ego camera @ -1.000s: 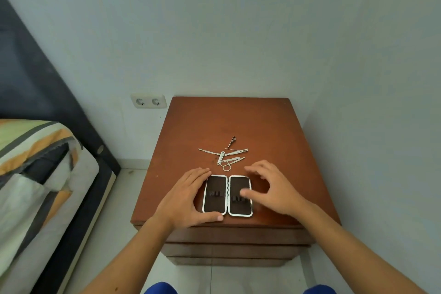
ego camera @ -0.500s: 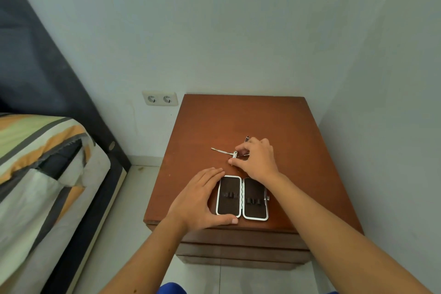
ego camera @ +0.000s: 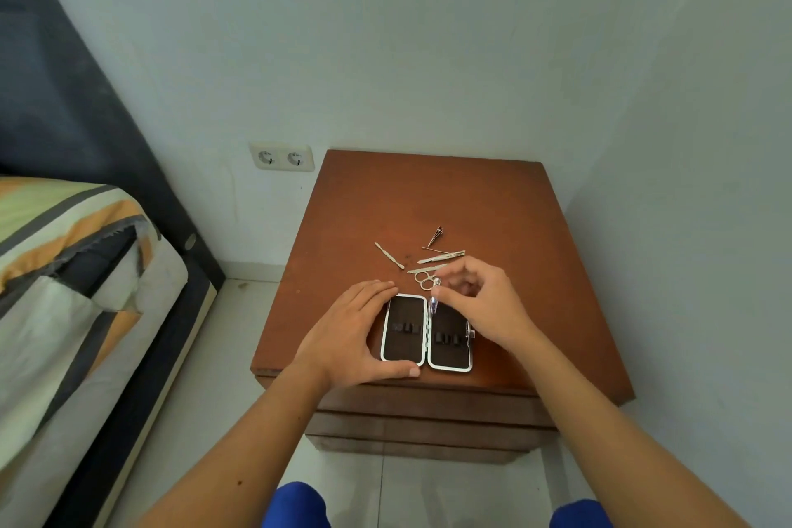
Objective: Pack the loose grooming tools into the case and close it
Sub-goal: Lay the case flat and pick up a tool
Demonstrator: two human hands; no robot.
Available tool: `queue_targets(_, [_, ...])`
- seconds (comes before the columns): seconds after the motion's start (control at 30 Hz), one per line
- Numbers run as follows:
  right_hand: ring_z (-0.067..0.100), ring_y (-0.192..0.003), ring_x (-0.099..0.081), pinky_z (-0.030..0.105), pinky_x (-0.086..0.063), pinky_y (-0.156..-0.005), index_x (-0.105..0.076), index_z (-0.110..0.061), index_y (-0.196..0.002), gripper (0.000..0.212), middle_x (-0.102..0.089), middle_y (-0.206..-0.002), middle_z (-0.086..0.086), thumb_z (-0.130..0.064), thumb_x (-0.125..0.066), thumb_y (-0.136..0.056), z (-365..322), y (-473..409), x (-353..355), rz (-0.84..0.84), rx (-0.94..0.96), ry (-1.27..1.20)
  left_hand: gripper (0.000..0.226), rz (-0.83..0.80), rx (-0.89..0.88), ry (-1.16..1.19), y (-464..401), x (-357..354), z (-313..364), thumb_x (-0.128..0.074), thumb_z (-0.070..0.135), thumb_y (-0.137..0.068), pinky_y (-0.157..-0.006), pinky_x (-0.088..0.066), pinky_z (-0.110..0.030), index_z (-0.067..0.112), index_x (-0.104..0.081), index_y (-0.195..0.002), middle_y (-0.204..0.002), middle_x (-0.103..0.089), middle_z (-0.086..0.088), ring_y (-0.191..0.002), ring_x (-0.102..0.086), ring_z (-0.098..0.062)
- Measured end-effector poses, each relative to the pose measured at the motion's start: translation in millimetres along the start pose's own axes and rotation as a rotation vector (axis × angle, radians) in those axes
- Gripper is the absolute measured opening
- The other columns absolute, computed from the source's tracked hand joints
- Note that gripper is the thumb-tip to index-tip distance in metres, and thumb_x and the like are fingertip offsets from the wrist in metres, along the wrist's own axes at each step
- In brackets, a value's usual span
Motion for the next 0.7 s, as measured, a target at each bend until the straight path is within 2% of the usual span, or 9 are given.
queue_targets(0.1, [0.001,-0.08,-0.063,0.025,-0.048,-0.077,-0.075,-0.033,-0.097,0.019,-0.079,-0.087,-0.016,-0.03,-0.087,-0.083,10.7,12.2,-2.5,-0.034,-0.005,0.073,0.125,-0.006,0.0,-0.002,0.0,0.4,1.0,-0.064,0.099,-0.066,-0.13,-0.021,-0.035,0.026,-0.034,-0.162,-0.167,-0.033,0.012,-0.156,-0.022,-0.007])
queue_targets(0.2, [0.009,-0.091,-0.059,0.024,-0.043,-0.08,-0.075,-0.035,-0.1,0.02,-0.077,-0.088,-0.024,-0.034,-0.086,-0.083,11.3,18.2,-5.6,-0.062,0.01,0.169,0.125,-0.009,0.004,-0.003,0.8,0.8,1.7,-0.063,0.099,-0.066,-0.13,-0.022,-0.035,0.027,-0.033,-0.163,-0.167,-0.032,0.013,-0.156,-0.022,-0.007])
queue_targets(0.43, [0.001,-0.093,-0.052,0.019,-0.037,-0.079,-0.076,-0.037,-0.102,0.023,-0.068,-0.1,-0.018,-0.04,-0.086,-0.082,4.6,32.4,-4.3,-0.108,0.122,0.35,0.126,0.013,0.008,0.005,1.2,1.9,1.3,-0.065,0.099,-0.064,-0.129,-0.02,-0.03,0.027,-0.035,-0.162,-0.167,-0.033,0.013,-0.156,-0.022,-0.005])
queue_targets(0.57, [-0.002,-0.1,-0.049,0.016,-0.037,-0.086,-0.074,-0.038,-0.109,0.041,-0.062,-0.109,-0.022,-0.053,-0.087,-0.073,9.5,39.2,-5.7,-0.135,0.138,0.401,0.126,0.021,0.008,0.008,1.3,2.1,1.9,-0.065,0.099,-0.064,-0.129,-0.022,-0.033,0.026,-0.036,-0.162,-0.166,-0.034,0.014,-0.155,-0.024,-0.006])
queue_targets(0.7, [-0.001,-0.103,-0.048,0.011,-0.034,-0.089,-0.073,-0.037,-0.114,0.044,-0.058,-0.114,-0.025,-0.05,-0.087,-0.074,10.3,45.4,-8.7,-0.138,0.168,0.409,0.125,0.017,0.006,0.002,1.8,1.7,2.3,-0.065,0.098,-0.064,-0.129,-0.021,-0.031,0.027,-0.036,-0.162,-0.166,-0.034,0.014,-0.155,-0.023,-0.005])
Point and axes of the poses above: each hand's wrist, its own y-axis away from the middle knuckle, its own x-axis out of the back of the hand, z = x × y, the point moved 9 cm from there along -y, towards the middle knuckle
